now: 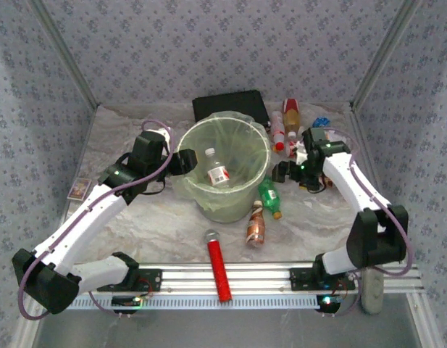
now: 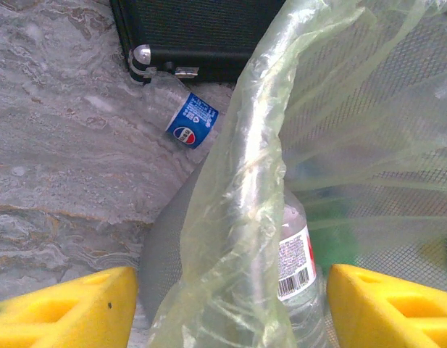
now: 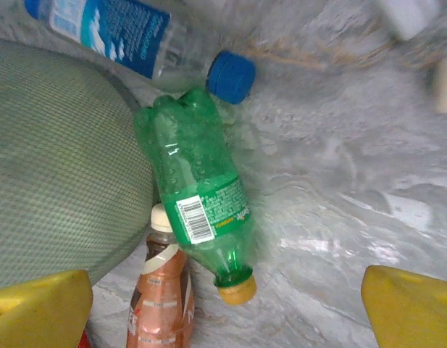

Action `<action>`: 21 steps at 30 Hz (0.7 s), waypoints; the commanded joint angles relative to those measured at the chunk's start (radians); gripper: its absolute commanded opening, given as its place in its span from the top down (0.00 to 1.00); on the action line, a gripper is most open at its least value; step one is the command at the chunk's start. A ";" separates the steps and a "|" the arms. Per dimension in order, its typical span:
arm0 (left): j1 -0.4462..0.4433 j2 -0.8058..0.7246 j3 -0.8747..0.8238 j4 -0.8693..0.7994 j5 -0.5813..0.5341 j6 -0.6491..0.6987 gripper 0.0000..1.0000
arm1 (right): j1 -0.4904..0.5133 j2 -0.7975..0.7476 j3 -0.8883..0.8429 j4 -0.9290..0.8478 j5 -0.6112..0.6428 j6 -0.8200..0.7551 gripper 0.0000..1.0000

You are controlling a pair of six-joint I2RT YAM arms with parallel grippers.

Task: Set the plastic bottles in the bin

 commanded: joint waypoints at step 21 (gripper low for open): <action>-0.007 -0.010 0.025 -0.040 -0.020 0.017 0.30 | 0.072 0.299 -0.095 0.286 -0.083 0.070 0.21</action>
